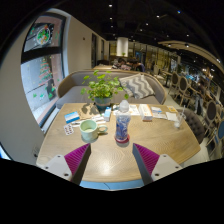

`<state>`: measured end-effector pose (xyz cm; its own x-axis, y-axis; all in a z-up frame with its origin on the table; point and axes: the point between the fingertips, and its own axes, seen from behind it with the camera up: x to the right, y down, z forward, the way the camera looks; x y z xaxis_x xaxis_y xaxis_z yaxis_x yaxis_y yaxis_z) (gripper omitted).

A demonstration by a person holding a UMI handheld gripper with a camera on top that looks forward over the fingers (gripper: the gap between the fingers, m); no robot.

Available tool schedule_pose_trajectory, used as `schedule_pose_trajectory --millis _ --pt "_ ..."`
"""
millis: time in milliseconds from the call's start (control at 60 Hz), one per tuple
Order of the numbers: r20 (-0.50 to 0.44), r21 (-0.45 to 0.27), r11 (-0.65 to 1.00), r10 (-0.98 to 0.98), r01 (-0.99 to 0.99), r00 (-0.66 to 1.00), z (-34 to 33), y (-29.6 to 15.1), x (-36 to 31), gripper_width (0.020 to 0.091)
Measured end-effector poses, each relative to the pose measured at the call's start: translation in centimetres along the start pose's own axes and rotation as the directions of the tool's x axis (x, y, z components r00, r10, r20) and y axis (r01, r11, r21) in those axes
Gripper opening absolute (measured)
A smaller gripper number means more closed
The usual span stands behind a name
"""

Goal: Pour water

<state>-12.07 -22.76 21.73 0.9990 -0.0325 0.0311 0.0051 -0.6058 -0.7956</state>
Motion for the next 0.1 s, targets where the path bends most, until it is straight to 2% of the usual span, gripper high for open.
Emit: schedule_pose_trajectory --millis 100 --pt "0.014 -0.016 1.0 -0.012 0.012 1.0 -0.19 0.66 0.72 0.0855"
